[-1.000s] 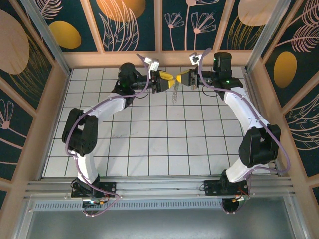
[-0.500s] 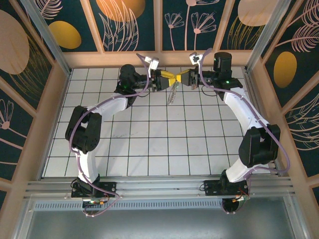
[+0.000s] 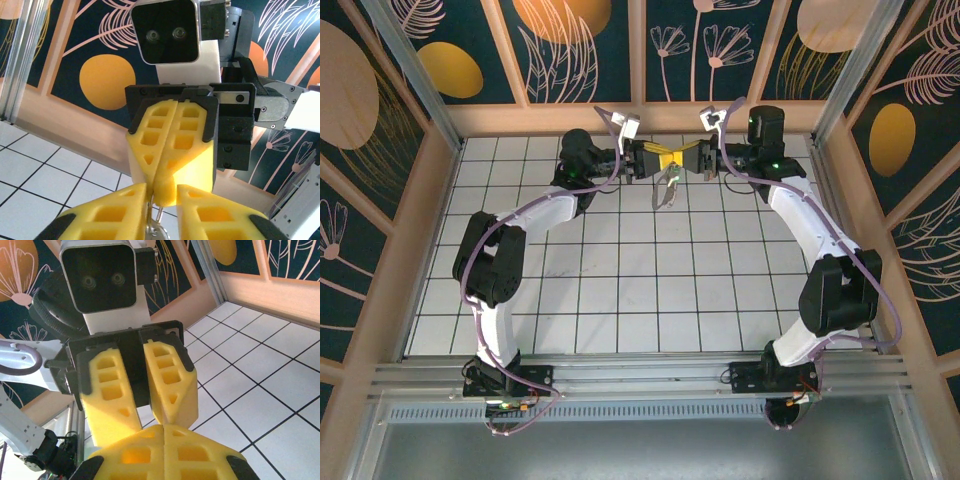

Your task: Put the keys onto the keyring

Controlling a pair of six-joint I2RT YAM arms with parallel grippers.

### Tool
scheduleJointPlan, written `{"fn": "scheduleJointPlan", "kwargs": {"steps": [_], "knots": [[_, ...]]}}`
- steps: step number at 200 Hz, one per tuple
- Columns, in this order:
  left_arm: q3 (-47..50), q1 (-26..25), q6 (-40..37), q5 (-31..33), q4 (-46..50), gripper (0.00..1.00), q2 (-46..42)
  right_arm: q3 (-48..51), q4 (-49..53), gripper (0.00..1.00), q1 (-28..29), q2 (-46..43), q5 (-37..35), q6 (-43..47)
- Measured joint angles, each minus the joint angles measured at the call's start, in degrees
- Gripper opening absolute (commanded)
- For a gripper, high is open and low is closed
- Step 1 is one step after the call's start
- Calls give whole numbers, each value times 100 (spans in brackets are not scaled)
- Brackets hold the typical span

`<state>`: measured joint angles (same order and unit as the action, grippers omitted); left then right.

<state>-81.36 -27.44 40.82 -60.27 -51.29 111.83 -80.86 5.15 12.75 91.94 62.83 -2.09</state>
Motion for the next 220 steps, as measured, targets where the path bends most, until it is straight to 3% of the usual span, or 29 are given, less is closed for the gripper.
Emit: {"fn": "scheduleJointPlan", "kwargs": {"steps": [23, 53, 106, 178, 220], "knots": [[31, 0, -4, -79, -37, 32, 0, 0, -42, 0, 0, 0, -20, -28], [70, -22, -20, -105, -59, 31, 0, 0, -68, 0, 0, 15, -33, -87], [72, -20, -22, -76, -57, 22, 0, 0, -70, 0, 0, 15, 13, -109], [68, 2, 0, -59, -26, 2, 9, 0, -79, 0, 0, 15, 35, -105], [44, 2, -2, -42, 9, 0, 11, 0, -107, 0, 0, 15, 28, -105]]}}
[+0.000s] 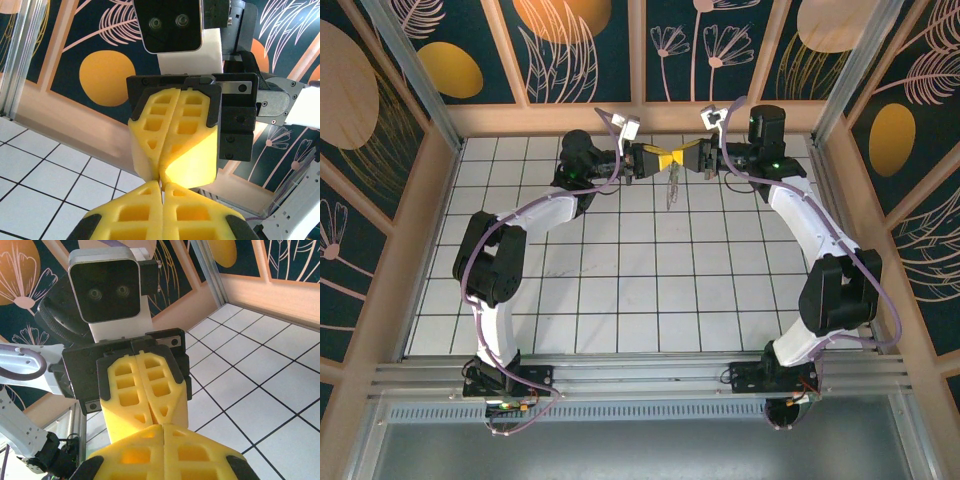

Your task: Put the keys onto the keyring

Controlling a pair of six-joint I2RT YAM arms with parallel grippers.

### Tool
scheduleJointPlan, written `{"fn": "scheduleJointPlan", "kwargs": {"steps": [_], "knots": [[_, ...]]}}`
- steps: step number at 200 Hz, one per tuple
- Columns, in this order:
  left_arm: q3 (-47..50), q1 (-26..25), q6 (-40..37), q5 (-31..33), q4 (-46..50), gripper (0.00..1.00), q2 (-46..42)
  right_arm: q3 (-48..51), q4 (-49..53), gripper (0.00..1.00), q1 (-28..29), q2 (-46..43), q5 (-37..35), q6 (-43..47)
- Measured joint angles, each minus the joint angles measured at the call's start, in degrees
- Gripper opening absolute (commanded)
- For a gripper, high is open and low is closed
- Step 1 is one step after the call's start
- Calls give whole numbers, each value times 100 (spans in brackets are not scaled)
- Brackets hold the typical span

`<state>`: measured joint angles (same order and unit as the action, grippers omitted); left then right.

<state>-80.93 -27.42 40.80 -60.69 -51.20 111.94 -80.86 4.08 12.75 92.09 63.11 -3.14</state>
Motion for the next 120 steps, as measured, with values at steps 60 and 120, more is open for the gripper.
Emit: {"fn": "scheduleJointPlan", "kwargs": {"steps": [60, 120], "knots": [[28, -35, 26, 297, -133, 0, -2, 0, -212, 30, -22, 0, -299, -293], [122, -188, 282, 452, -514, 0, -2, 1185, -1547, 38, -404, -817, -1128, -1342]]}}
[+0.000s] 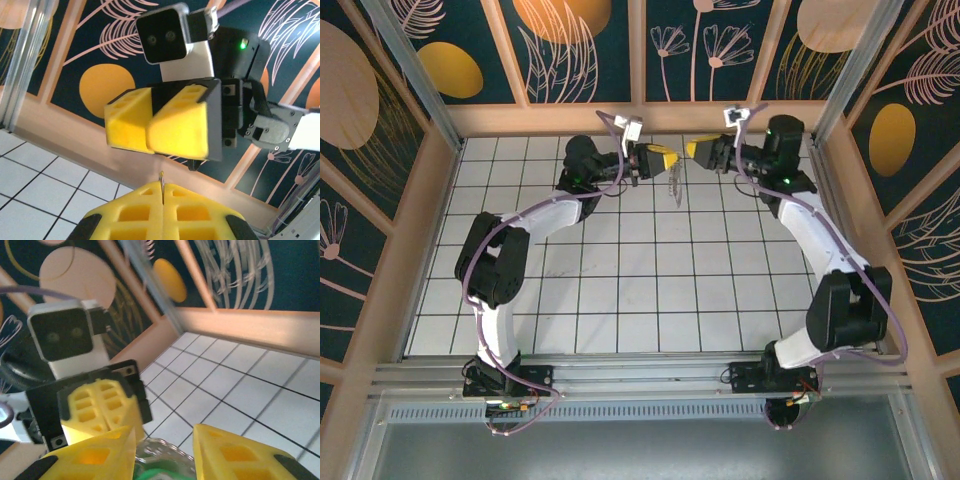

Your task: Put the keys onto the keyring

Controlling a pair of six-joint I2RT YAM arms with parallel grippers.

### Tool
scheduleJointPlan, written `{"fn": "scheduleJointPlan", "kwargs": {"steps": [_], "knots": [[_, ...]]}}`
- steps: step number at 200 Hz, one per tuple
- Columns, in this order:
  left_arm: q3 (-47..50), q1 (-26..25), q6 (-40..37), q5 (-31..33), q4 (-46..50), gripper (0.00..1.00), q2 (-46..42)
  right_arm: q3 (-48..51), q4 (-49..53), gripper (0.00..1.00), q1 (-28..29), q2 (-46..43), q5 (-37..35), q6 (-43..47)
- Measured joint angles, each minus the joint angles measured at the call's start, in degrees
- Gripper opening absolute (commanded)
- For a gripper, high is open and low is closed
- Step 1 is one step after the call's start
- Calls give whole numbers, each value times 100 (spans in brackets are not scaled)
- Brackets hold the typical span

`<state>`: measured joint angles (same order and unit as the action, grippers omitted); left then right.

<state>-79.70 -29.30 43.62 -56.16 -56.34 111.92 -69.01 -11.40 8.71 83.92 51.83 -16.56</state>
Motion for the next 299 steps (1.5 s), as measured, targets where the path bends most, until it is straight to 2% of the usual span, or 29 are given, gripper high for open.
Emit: {"fn": "scheduleJointPlan", "kwargs": {"steps": [40, 82, 166, 194, 218, 299], "knots": [[57, -39, 236, 2, -354, 0, 0, 1626, -1252, 40, -131, -879, -750, -564], [157, -39, 474, 2, -662, 0, 0, 2671, -2280, 40, -17, -1014, -1276, -1189], [284, -39, 516, 4, -776, 0, 0, 2218, -2531, 31, 817, -944, -2083, -1246], [289, -39, 516, 24, -782, 0, 0, 2015, -2527, 18, 1012, -741, -2190, -1224], [291, -28, 516, 79, -811, 0, 0, 1934, -2524, 12, 1128, -555, -2245, -1246], [393, -28, 516, 186, -927, 0, 0, 1921, -2472, 8, 1193, -490, -2319, -1241]]}}
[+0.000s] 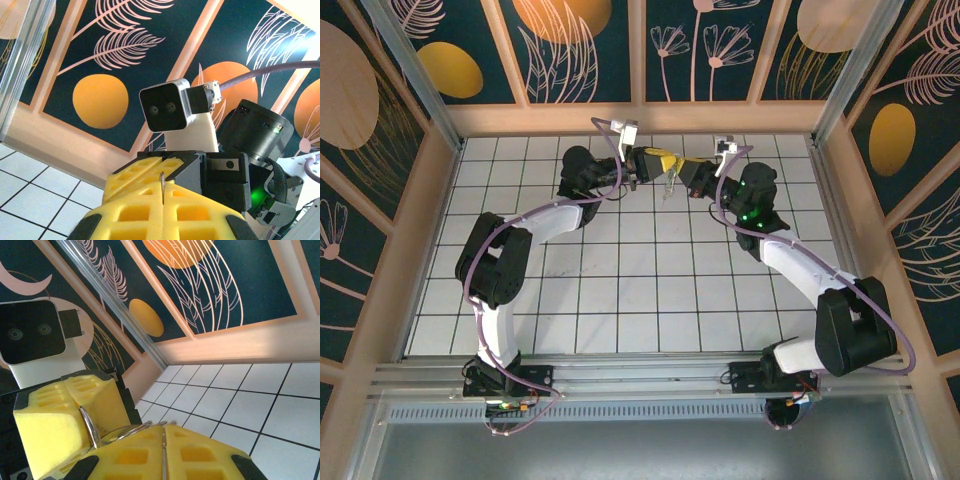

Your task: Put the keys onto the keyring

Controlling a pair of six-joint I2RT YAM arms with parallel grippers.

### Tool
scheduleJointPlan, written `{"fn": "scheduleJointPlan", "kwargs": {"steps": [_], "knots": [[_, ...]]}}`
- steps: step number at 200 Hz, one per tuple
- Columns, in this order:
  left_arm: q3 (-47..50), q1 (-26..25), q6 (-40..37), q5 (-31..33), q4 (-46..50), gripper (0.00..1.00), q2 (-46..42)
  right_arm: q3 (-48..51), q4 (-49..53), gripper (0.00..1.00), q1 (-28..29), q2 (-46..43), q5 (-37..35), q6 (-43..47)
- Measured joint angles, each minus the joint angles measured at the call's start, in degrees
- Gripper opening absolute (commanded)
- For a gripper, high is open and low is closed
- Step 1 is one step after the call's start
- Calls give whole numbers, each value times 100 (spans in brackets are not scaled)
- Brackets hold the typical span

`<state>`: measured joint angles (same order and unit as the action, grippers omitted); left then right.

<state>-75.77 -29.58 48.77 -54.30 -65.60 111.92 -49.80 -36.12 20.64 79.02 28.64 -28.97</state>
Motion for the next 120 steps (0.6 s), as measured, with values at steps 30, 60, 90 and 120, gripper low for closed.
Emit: {"fn": "scheduleJointPlan", "kwargs": {"steps": [30, 60, 90, 120], "knots": [[79, -11, 0, 98, -87, 0, -2, 92, -90, 3, 11, -81, -31, -103], [205, -11, 61, 190, -223, 0, -7, 227, -326, 0, 11, -101, -35, -396], [321, -11, 157, 295, -426, 0, -7, 356, -614, 0, 66, -101, -22, -754], [363, -4, 258, 426, -662, 0, -11, 358, -813, 0, 190, -44, -31, -1010]]}}
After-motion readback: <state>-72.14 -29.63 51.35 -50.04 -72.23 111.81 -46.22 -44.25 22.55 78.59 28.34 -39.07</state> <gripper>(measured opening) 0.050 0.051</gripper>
